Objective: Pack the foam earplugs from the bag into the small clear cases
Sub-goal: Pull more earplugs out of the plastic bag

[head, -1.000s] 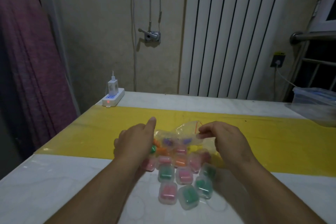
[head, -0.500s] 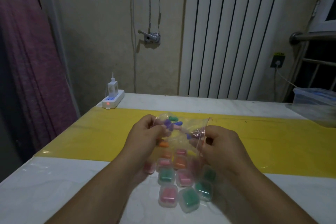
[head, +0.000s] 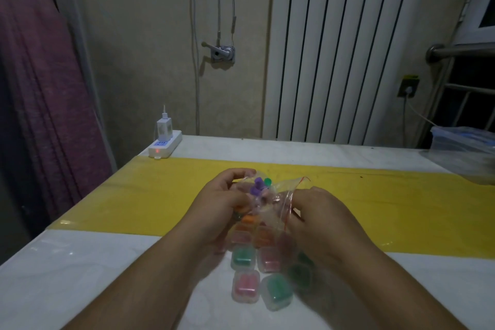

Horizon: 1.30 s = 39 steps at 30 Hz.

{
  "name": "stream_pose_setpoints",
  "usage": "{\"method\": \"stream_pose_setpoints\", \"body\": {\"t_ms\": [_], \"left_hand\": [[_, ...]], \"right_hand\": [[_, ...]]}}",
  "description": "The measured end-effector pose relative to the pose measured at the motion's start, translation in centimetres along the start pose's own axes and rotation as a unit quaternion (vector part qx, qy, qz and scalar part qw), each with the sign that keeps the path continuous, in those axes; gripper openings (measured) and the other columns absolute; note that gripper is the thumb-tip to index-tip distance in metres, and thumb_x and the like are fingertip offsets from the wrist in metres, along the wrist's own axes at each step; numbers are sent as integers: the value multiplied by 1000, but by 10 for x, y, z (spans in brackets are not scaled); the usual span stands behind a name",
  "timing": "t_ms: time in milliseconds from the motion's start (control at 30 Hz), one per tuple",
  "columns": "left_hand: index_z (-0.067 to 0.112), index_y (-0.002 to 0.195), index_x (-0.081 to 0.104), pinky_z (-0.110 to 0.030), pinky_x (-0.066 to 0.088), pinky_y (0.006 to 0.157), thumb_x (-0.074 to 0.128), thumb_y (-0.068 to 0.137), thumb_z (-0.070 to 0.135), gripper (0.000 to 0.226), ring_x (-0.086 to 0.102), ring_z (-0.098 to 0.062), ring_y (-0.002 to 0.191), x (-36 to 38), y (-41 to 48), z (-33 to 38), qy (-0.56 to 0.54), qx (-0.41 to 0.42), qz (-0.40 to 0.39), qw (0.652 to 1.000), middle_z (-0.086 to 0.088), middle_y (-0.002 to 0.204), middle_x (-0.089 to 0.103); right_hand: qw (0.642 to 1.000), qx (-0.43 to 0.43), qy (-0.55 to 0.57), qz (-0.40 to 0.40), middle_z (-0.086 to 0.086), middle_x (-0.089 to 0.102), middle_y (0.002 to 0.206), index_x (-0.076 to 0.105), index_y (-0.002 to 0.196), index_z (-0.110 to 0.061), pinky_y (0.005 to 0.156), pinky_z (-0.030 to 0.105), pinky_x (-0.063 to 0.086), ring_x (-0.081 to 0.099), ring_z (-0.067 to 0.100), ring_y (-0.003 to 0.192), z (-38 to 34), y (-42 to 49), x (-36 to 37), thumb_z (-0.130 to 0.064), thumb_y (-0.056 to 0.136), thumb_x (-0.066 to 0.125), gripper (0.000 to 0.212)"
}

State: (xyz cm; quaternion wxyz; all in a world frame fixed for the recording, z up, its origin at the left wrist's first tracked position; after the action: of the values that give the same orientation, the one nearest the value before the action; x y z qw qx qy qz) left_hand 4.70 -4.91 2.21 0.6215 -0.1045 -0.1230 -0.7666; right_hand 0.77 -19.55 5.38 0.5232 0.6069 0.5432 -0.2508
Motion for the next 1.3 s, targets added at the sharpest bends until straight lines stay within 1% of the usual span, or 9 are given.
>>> {"method": "stream_pose_setpoints", "body": {"t_ms": [100,200,300,500,633,700,900,1067,1300], "left_hand": [[5,104,66,-28,48,52,41,78,-22,45,58,-27,62,-1,0,0,4,-5,3,1000,-21,86,66],[-2,102,63,-27,45,51,42,80,-18,34,51,-25,62,1,-2,2,-3,-5,9,1000,-21,81,60],[-2,94,61,-25,45,47,41,78,-19,30,50,-23,54,4,-3,4,-25,-4,9,1000,-18,71,57],[-2,103,58,-22,45,44,38,78,-22,38,53,-21,47,2,-3,4,16,-4,2,1000,-13,66,61],[5,93,60,-28,46,55,55,89,2,7,57,-23,60,2,-3,5,13,3,5,1000,-15,78,65],[6,88,62,-30,46,60,60,91,9,5,57,-24,68,-2,0,4,38,20,21,999,-17,82,66],[6,78,66,-35,51,65,58,89,0,14,60,-27,71,-4,2,1,53,21,29,998,-17,77,64],[2,83,64,-31,48,55,58,87,0,8,58,-27,58,-3,-1,0,25,-2,15,1000,-15,72,66],[-1,82,66,-30,48,61,59,88,-3,10,57,-25,65,1,0,-5,56,-12,-23,998,-21,78,61]], "right_hand": [[1000,1,15,-12,-1,62,77,64,81,-23,68,41,50,54,20,80,-1,-2,1,-69,86,30,57],[998,6,53,-20,0,67,83,64,93,-28,72,41,52,59,22,81,-2,-2,0,-80,79,18,71],[999,10,45,-21,-3,69,103,58,120,-38,79,40,54,61,22,93,0,-2,3,-66,87,27,54],[998,34,49,-13,-3,70,101,62,118,-33,77,38,55,63,20,88,3,-2,4,-49,95,41,36],[998,46,47,-18,-3,70,92,65,111,-35,73,38,56,63,19,82,6,-1,6,-49,93,43,32],[998,37,56,-19,-4,69,91,66,107,-37,72,38,56,64,18,81,5,0,7,-49,89,44,31],[984,-12,179,25,-24,69,105,63,106,-54,83,31,55,63,0,94,-3,0,2,-35,90,63,25],[979,-7,202,11,-28,65,114,58,114,-60,90,31,52,60,0,103,-2,1,9,-45,88,65,31],[972,18,230,44,-26,67,93,66,80,-57,78,26,53,61,-6,87,1,0,6,-45,80,72,13]]}}
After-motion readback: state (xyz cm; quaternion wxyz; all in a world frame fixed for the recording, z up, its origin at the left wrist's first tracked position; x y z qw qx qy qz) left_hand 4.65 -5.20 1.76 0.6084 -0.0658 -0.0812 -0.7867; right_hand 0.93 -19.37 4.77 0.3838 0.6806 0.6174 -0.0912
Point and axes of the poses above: each hand's wrist, its own y-axis towards the middle knuckle, its own x-axis out of the palm, z = x × y, the point moved 7 cm from there along y, towards the middle knuckle
